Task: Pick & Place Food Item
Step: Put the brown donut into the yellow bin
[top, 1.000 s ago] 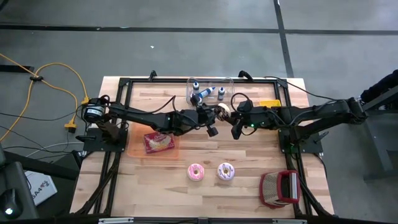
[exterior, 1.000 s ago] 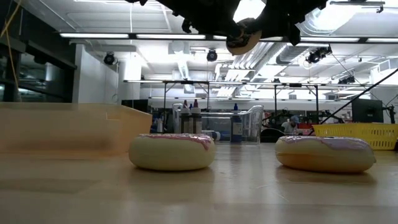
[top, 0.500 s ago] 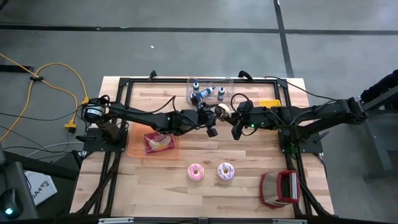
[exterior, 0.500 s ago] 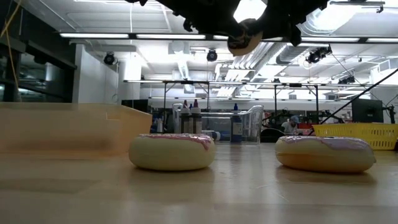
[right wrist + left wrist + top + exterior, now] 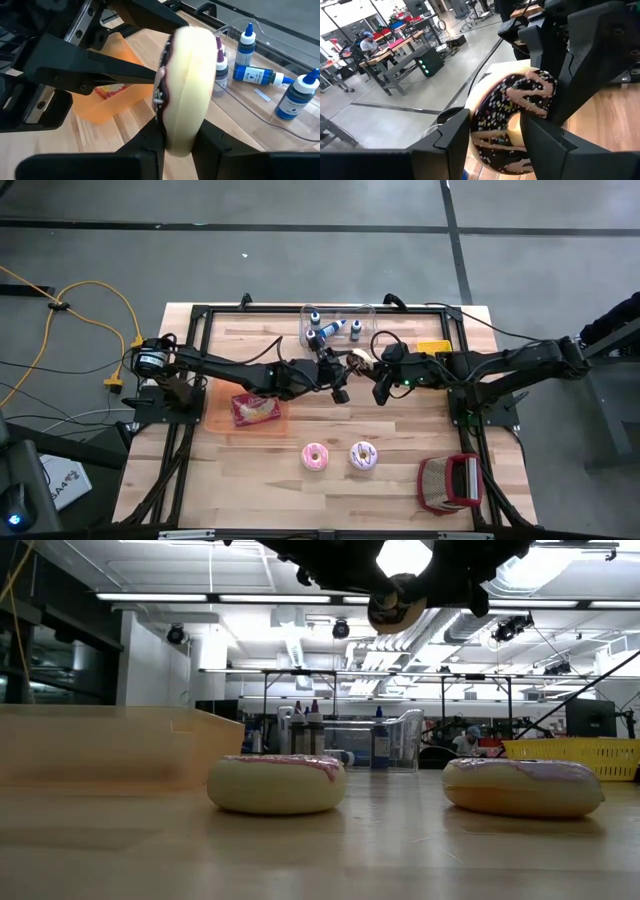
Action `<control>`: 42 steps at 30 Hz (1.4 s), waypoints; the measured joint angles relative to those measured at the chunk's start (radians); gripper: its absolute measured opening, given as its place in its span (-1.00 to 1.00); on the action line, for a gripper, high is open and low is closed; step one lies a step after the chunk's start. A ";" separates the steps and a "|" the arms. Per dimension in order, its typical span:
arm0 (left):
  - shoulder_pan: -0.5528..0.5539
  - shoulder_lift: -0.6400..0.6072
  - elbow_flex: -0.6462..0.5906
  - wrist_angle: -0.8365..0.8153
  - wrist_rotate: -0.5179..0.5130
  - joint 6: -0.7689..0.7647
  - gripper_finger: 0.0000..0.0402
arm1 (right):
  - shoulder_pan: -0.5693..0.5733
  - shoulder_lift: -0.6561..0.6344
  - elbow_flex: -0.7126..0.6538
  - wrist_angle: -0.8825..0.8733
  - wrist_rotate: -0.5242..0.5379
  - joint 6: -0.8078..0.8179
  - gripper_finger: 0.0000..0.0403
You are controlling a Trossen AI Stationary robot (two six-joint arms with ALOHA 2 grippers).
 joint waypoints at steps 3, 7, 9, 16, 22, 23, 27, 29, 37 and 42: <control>0.000 0.000 0.000 0.001 0.001 0.012 -0.16 | 0.007 0.000 0.000 0.000 0.002 0.001 -0.71; -0.002 0.000 0.000 0.001 0.001 0.016 -0.16 | 0.008 0.000 0.000 0.000 0.001 0.001 -0.75; -0.006 0.000 0.000 0.001 0.001 0.030 -0.16 | 0.008 0.000 0.000 0.000 0.001 0.001 -0.76; -0.035 -0.007 0.000 -0.001 -0.057 0.077 -0.16 | 0.007 0.000 0.000 -0.001 0.002 0.000 -0.76; -0.072 -0.034 0.000 -0.006 -0.144 0.112 -0.16 | 0.007 -0.008 0.000 -0.061 0.062 0.021 -0.76; -0.077 -0.037 0.000 -0.006 -0.144 0.112 -0.16 | 0.007 -0.009 0.000 -0.080 0.082 0.030 -0.76; -0.089 -0.037 0.000 -0.008 -0.145 0.113 -0.16 | 0.007 -0.030 -0.001 -0.168 0.150 0.081 -0.76; -0.090 -0.037 0.000 -0.011 -0.145 0.111 -0.16 | 0.006 -0.046 -0.001 -0.195 0.173 0.104 -0.76; -0.086 -0.037 0.000 -0.040 -0.148 0.084 -0.16 | -0.029 -0.149 0.000 -0.390 0.207 0.211 -0.76; -0.086 -0.037 0.000 -0.082 -0.148 0.051 -0.16 | -0.054 -0.240 0.000 -0.608 0.227 0.341 -0.76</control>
